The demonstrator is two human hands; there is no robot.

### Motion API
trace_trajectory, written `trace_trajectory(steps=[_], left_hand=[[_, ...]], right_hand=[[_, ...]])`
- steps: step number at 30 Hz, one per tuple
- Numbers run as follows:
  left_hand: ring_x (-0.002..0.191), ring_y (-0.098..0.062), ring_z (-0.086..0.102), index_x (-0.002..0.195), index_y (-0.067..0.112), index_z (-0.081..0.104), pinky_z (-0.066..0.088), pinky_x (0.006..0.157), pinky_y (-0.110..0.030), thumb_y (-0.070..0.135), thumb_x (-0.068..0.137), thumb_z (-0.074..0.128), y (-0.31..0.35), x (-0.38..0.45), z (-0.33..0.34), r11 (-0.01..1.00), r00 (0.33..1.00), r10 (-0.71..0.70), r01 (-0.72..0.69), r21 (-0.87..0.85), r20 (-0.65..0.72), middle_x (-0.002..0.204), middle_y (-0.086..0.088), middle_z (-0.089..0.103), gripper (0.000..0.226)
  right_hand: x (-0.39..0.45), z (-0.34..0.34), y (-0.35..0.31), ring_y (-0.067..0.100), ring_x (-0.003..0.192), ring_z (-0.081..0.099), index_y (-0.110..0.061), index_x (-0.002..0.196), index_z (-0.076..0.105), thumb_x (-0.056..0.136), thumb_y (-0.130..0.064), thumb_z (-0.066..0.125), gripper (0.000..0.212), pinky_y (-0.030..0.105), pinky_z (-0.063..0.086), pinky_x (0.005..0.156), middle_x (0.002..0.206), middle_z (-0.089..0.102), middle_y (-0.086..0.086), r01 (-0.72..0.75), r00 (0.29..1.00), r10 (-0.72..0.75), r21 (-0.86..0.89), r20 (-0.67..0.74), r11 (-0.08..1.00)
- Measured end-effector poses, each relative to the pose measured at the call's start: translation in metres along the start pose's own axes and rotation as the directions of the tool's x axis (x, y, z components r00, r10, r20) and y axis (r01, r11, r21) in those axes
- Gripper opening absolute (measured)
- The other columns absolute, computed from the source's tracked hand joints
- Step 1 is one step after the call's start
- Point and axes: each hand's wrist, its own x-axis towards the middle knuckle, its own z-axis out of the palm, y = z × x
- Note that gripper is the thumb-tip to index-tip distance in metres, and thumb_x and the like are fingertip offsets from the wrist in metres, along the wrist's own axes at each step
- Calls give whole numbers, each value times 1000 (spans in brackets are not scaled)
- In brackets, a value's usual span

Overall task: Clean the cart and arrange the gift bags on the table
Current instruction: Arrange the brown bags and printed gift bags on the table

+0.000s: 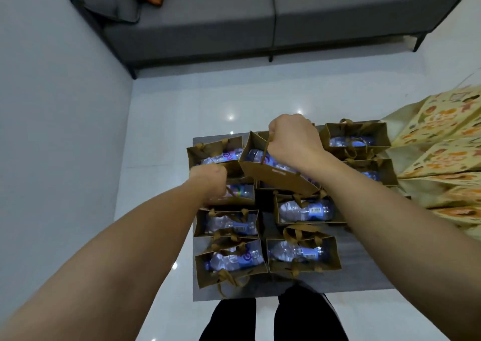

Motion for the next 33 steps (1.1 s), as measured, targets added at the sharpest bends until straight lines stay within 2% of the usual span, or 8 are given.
trace_trajectory(steps=[4, 9, 14, 19, 22, 27, 31, 33], left_hand=[[76, -20, 55, 99, 14, 65, 44, 65, -33, 35, 91, 61, -10, -24, -41, 998, 994, -51, 47, -51, -96, 78, 2, 52, 23], [76, -19, 58, 93, 17, 64, 54, 71, -30, 34, 87, 65, -39, -74, -76, 995, 984, -94, 88, -49, -151, 77, 2, 54, 18], [70, -15, 60, 86, 18, 66, 49, 58, -25, 38, 83, 74, -76, -120, -103, 981, 941, -193, 176, -87, -278, 77, 0, 61, 22], [76, -17, 62, 87, 20, 66, 59, 78, -35, 38, 80, 78, -105, -157, -116, 965, 888, -260, 236, -111, -378, 79, 1, 62, 23], [82, -19, 60, 90, 20, 65, 55, 88, -40, 34, 86, 74, -121, -173, -114, 961, 855, -277, 239, -139, -438, 82, 1, 60, 17], [77, -19, 60, 83, 13, 70, 56, 67, -33, 18, 82, 76, -146, -195, -105, 922, 842, -304, 141, -360, -446, 81, -4, 63, 7], [73, -17, 61, 74, 12, 63, 56, 63, -31, 13, 84, 74, -162, -207, -84, 838, 857, -351, 109, -534, -376, 78, -6, 61, 14], [71, -16, 58, 69, 15, 60, 49, 59, -27, 15, 86, 71, -169, -211, -68, 795, 848, -396, 124, -594, -353, 74, -4, 58, 20]], right_hand=[[-16, -31, -16, 14, 64, 51, -14, 74, 64, 84, -5, 62, 14, 23, 32, 50, 70, 57, 2, 10, 996, -8, 30, -93, 999], [-47, -65, -45, 21, 70, 59, -14, 66, 59, 83, -1, 60, 22, 29, 47, 58, 68, 57, 5, 16, 978, 4, 92, -209, 996], [-65, -101, -79, 21, 69, 61, -14, 68, 64, 82, 1, 60, 21, 34, 58, 64, 72, 63, 5, 59, 948, -23, 104, -317, 993], [-74, -118, -110, 20, 72, 64, -16, 73, 66, 86, -4, 65, 17, 38, 60, 69, 73, 64, 6, 105, 930, -68, 83, -361, 991], [-77, -110, -123, 19, 72, 64, -17, 74, 66, 87, -6, 66, 17, 34, 59, 66, 74, 64, 5, 121, 933, -100, 42, -345, 992], [-72, -80, -137, 18, 70, 64, -16, 74, 67, 88, -6, 65, 17, 34, 60, 66, 73, 66, 5, 143, 952, -141, -15, -272, 990], [-64, -47, -143, 23, 71, 65, -11, 72, 66, 87, -2, 61, 18, 36, 60, 66, 74, 66, 10, 163, 973, -168, -47, -157, 985], [-59, -28, -145, 22, 70, 61, -11, 69, 63, 85, -1, 59, 19, 32, 52, 59, 70, 61, 8, 189, 980, -194, -84, -50, 978]])
